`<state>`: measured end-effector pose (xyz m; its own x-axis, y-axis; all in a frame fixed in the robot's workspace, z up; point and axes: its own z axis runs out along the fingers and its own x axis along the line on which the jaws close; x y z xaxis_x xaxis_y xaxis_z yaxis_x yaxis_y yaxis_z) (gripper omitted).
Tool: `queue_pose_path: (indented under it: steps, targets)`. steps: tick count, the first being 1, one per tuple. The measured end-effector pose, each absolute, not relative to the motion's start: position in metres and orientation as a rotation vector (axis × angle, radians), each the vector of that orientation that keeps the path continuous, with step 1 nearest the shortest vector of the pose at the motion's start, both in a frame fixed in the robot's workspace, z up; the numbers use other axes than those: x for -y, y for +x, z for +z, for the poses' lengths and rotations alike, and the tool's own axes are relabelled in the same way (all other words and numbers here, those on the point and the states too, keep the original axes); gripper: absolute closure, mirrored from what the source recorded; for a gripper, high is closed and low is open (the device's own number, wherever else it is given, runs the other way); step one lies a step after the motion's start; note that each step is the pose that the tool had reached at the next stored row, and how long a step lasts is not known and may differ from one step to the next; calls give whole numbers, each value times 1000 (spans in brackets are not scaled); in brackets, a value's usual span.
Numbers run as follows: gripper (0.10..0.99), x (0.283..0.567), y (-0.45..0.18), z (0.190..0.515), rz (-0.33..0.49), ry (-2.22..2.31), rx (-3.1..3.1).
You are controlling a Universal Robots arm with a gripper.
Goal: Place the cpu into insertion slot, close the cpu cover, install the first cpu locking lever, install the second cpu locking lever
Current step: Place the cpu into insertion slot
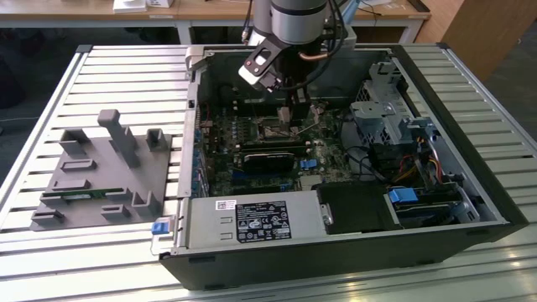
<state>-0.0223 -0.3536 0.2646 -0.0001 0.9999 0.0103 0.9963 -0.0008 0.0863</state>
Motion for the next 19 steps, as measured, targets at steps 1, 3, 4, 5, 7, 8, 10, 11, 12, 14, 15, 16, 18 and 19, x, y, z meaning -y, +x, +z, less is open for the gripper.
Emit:
queue_pose_path:
  steps: [1, 3, 4, 5, 7, 8, 10, 11, 12, 14, 15, 16, 18, 19]
  targets:
    - [545, 354, -22, 264, 106, 2183, -2182]
    - [545, 354, -22, 264, 106, 2182, -2182]
    - [545, 354, -23, 264, 106, 2182, -2182]
    - [545, 354, -23, 264, 106, 2183, -2182]
    - [545, 354, -23, 263, 106, 2182, -2182]
    - [545, 354, -23, 263, 106, 2182, -2182]
    - [545, 354, -23, 263, 106, 2182, -2182]
    - [545, 354, -23, 263, 106, 2182, -2182]
    - [545, 354, -23, 263, 106, 2182, -2182]
    - [545, 354, -23, 262, 106, 2182, -2182]
    - [545, 354, -23, 262, 106, 2182, -2182]
    - [545, 354, -23, 262, 106, 2182, -2182]
    - [545, 353, -23, 262, 106, 2182, -2182]
    - [545, 353, -23, 262, 106, 2182, -2182]
